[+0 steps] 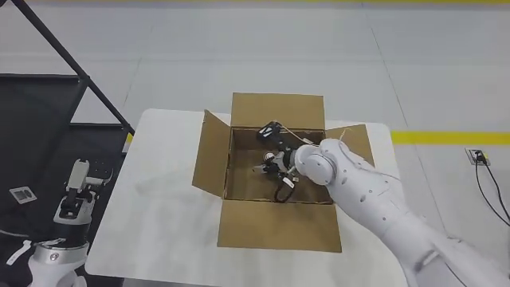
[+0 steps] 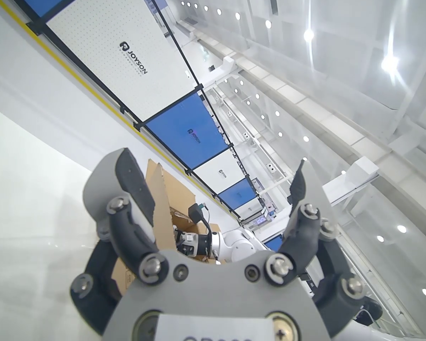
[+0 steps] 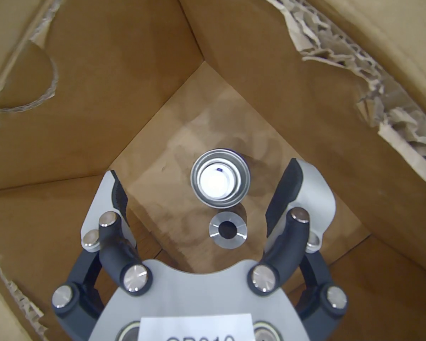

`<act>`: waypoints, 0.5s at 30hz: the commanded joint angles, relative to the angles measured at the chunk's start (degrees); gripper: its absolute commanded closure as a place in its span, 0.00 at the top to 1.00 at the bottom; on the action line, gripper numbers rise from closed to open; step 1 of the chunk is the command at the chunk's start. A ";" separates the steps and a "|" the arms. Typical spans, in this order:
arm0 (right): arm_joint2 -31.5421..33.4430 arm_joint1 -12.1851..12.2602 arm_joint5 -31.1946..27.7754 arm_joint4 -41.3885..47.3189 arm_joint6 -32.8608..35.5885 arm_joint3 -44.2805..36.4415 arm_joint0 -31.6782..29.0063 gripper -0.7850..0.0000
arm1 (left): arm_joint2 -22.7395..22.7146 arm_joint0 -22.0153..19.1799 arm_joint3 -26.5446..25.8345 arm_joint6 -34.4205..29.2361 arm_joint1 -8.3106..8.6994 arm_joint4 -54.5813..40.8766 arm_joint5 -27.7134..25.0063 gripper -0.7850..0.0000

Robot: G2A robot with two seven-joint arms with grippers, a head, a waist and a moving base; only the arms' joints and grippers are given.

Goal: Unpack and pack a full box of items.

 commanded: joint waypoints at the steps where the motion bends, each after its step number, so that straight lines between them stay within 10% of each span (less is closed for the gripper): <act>1: -0.43 -0.98 -0.47 0.35 0.24 2.21 0.57 0.38 | 0.00 0.00 0.00 0.00 0.00 0.00 0.00 1.00; 3: -0.85 -2.01 0.08 0.38 0.41 4.24 1.13 0.00 | 0.00 0.00 0.00 0.00 0.00 0.00 0.00 1.00; 15: -0.04 -4.02 -3.51 -1.50 -3.76 8.64 1.60 0.00 | 0.00 0.00 0.00 0.00 0.00 0.00 0.00 1.00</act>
